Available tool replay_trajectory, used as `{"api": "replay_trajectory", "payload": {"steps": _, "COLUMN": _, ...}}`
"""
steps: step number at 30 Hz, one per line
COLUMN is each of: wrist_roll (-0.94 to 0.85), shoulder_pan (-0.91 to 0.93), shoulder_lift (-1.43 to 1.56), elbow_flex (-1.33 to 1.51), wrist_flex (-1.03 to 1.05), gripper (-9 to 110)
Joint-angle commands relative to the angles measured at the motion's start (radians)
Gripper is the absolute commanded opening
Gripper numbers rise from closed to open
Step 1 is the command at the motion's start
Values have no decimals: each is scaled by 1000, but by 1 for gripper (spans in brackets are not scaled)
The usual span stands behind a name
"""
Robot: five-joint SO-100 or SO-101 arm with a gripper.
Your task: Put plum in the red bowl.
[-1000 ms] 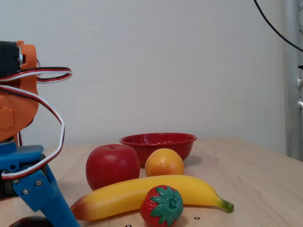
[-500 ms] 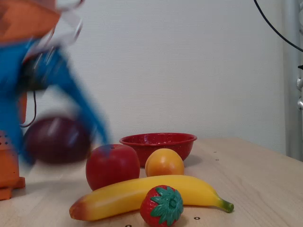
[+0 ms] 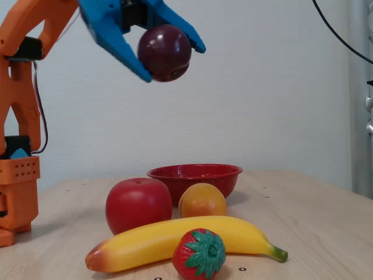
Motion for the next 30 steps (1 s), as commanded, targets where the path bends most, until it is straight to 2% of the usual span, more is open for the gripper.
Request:
{"api": "replay_trajectory", "payload": {"steps": 1, "wrist_roll": -140, "shoulder_pan": 138, "shoulder_lift": 166, "elbow_flex": 23, "wrist_flex": -8, "gripper": 0}}
{"api": "replay_trajectory", "payload": {"steps": 6, "wrist_roll": -337, "shoulder_pan": 368, "shoulder_lift": 288, "elbow_flex": 221, "wrist_flex": -172, "gripper": 0}}
{"api": "replay_trajectory", "payload": {"steps": 15, "wrist_roll": -571, "shoulder_pan": 695, "shoulder_lift": 443, "elbow_flex": 623, "wrist_flex": -637, "gripper": 0}}
{"api": "replay_trajectory", "payload": {"steps": 23, "wrist_roll": -565, "shoulder_pan": 891, "shoulder_lift": 396, "elbow_flex": 831, "wrist_flex": -870, "gripper": 0}}
{"api": "replay_trajectory", "payload": {"steps": 30, "wrist_roll": -456, "shoulder_pan": 1003, "shoulder_lift": 176, "elbow_flex": 847, "wrist_flex": -879, "gripper": 0}}
